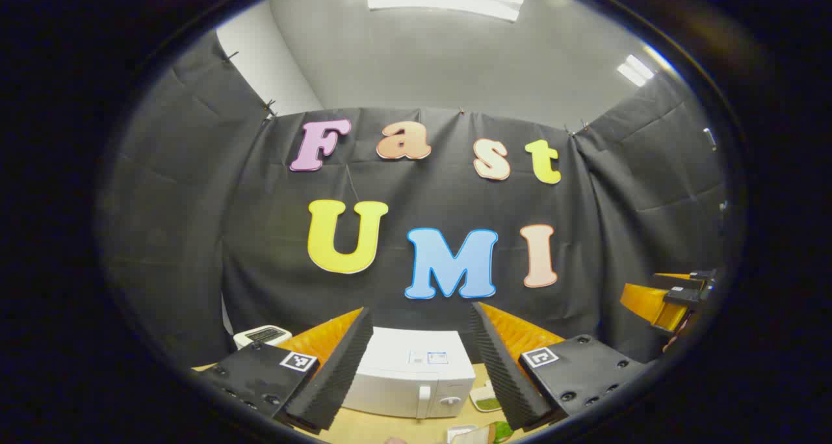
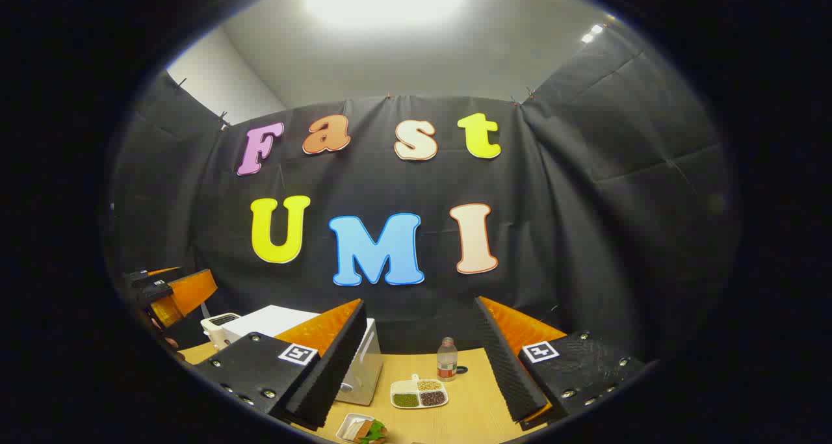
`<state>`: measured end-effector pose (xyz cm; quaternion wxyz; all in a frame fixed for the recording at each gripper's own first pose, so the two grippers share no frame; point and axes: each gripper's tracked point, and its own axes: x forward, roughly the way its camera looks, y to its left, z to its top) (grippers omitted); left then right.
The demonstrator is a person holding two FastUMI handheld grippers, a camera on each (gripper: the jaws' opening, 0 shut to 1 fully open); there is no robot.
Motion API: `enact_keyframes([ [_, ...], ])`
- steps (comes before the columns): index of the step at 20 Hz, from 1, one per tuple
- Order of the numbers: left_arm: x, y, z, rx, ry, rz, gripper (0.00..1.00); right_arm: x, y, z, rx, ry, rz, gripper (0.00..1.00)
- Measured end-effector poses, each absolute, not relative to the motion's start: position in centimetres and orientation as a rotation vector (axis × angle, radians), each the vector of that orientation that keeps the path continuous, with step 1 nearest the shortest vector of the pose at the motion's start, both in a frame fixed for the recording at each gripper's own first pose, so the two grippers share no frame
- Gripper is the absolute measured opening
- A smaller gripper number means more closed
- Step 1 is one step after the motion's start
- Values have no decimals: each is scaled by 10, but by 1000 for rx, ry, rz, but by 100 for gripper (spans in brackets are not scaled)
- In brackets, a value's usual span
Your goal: Open the microwave oven with the left hand, put the food in, and close the microwave oven.
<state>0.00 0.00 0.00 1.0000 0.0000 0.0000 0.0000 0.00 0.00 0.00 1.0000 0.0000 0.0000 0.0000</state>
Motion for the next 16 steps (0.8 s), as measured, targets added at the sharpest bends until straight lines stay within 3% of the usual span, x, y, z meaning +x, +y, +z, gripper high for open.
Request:
enact_keyframes([
  [7, 12, 2, -4, -29, 14, -52, 100, 7, 13, 1, 5, 12, -26, 98],
  [8, 14, 7, 0, -31, 4, -62, 95, 7, 16, 1, -4, 12, -41, 98],
  [9, 16, 12, 3, -28, -3, -67, 100, 6, 19, 2, -8, 11, -49, 98],
  [14, 22, 33, -7, -63, 14, -114, 94, 4, 29, 2, -10, 5, -97, 99],
  [16, 25, 37, -13, -75, 17, -130, 97, 4, 31, -2, -9, 7, -109, 99],
])
